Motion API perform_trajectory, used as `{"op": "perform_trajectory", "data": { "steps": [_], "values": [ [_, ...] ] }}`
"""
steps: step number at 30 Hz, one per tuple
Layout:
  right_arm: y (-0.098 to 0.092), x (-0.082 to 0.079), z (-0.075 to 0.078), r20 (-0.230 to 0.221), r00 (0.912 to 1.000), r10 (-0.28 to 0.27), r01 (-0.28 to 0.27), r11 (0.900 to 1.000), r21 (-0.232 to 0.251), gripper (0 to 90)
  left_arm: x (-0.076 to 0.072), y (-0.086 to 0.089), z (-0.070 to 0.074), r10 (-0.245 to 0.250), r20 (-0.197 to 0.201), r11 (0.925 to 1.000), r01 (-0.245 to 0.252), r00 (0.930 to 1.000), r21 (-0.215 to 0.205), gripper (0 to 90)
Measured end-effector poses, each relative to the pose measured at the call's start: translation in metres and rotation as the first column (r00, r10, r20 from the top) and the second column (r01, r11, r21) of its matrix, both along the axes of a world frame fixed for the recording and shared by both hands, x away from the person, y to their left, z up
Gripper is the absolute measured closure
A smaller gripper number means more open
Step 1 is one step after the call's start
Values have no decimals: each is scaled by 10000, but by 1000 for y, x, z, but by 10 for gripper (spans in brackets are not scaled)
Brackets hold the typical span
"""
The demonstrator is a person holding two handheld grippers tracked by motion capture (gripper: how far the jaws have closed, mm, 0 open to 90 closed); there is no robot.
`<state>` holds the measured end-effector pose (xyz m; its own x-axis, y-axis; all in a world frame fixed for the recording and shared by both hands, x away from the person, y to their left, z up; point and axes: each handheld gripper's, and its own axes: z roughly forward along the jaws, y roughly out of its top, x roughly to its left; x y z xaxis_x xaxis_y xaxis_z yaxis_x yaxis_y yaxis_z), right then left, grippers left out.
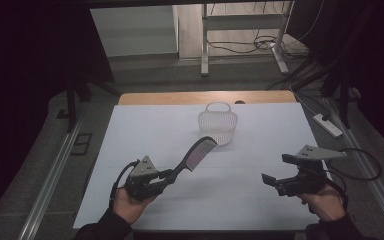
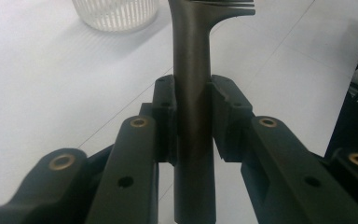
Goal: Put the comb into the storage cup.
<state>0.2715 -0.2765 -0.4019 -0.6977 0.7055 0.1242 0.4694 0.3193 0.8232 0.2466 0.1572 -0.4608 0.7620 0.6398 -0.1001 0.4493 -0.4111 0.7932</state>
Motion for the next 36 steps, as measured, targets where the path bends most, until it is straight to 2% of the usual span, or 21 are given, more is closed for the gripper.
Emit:
{"op": "perform_trajectory", "data": {
  "steps": [3, 6, 8, 12, 24, 36],
  "values": [
    [5, 4, 4, -179, 9998, 116, -115, 9999, 54, 0, 0, -1, 0, -22, -9, 10000, 22, 10000, -17, 725],
    [13, 9, 8, -316, 9988, 370, -356, 9984, 432, 0, 0, -1, 0, -50, 8, 10000, 50, 10000, 8, 724],
    [19, 11, 8, -275, 9986, 449, -443, 9988, 212, 0, 0, -1, 0, -63, -4, 10000, 63, 10000, -14, 724],
    [27, 17, 7, -405, 9976, 569, -562, 9983, 172, 0, 0, -1, 0, -62, 0, 10000, 62, 10000, -49, 724],
    [46, 37, 9, -793, 9921, 971, -923, 9938, 622, 0, -1, -4, -1, -203, 38, 9998, 203, 9998, -15, 724],
    [68, 56, 9, -1441, 9805, 1336, -1208, 9882, 939, 0, -1, -7, -1, -294, -12, 9996, 294, 9996, -43, 725]
  ]
}}
